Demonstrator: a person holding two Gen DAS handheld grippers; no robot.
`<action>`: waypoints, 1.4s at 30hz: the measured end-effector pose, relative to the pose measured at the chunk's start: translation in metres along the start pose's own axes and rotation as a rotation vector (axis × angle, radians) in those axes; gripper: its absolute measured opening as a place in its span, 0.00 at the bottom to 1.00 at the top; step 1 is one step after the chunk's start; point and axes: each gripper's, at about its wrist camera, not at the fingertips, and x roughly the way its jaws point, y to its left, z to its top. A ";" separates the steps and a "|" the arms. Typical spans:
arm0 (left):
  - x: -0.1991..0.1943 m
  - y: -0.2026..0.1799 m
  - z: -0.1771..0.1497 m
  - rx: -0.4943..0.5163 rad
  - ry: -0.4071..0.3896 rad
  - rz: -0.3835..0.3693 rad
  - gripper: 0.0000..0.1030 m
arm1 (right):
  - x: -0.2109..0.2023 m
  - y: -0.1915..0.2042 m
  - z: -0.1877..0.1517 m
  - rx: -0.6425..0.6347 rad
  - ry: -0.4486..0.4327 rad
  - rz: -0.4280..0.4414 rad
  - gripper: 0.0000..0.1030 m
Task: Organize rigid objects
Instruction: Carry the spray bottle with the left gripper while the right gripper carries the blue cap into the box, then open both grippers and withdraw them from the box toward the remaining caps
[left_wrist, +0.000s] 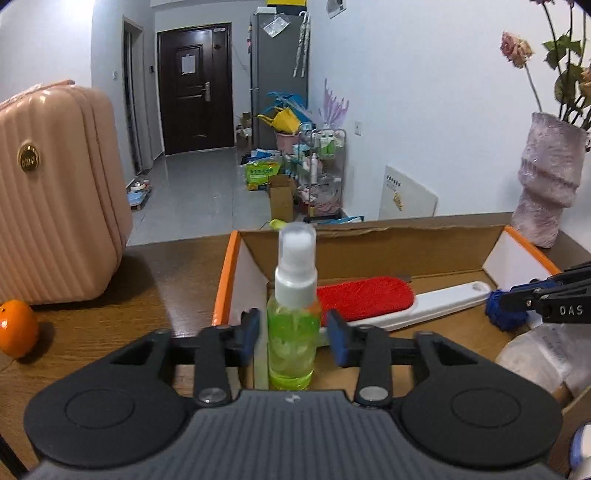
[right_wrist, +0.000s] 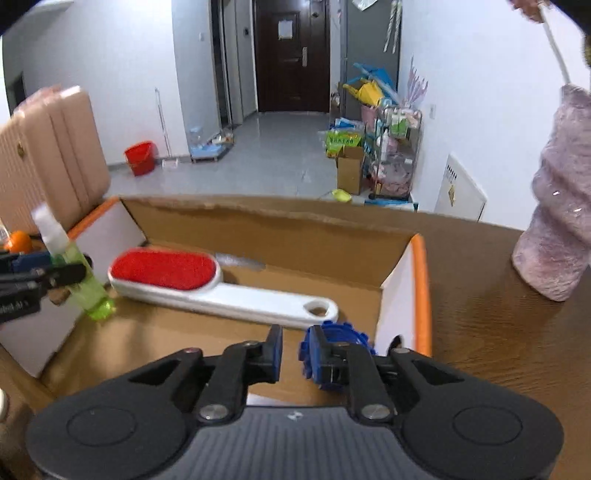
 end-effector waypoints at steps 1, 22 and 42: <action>-0.004 -0.001 0.002 0.004 -0.004 0.006 0.50 | -0.008 -0.003 0.003 0.005 -0.015 0.002 0.14; -0.331 0.006 -0.062 -0.021 -0.207 -0.069 0.72 | -0.311 0.068 -0.114 -0.060 -0.366 0.177 0.40; -0.466 -0.005 -0.250 -0.090 -0.248 -0.050 0.87 | -0.380 0.171 -0.309 -0.058 -0.320 0.289 0.66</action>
